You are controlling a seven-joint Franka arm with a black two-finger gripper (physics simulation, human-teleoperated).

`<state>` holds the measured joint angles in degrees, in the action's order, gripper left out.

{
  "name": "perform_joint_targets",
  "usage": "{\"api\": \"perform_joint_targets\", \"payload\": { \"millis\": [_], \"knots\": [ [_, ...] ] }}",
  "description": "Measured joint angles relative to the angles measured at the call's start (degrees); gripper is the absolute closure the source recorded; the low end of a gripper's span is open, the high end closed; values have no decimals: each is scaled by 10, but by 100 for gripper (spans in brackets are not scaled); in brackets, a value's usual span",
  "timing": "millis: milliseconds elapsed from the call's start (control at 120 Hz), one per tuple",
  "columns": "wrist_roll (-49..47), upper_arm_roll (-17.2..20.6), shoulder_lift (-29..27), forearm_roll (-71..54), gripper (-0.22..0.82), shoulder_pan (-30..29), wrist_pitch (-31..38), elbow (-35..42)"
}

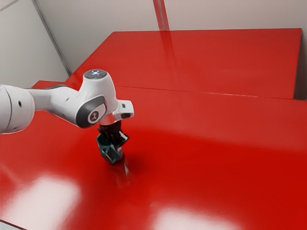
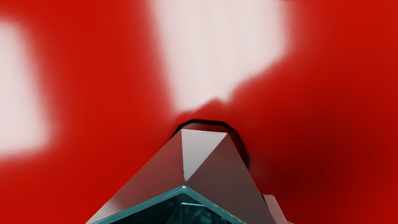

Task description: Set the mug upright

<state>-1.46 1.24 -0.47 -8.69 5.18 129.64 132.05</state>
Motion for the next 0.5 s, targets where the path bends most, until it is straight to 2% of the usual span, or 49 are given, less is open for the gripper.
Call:
{"api": "perform_joint_targets", "payload": {
  "millis": [158, 342, 500],
  "knots": [
    [-13, 0, 7, 0, 73, 2, 6, 0],
    [-24, 0, 8, 5, 36, 3, 16, 0],
    [-29, 0, -40, 7, 18, 6, 18, -3]
  ]
}}
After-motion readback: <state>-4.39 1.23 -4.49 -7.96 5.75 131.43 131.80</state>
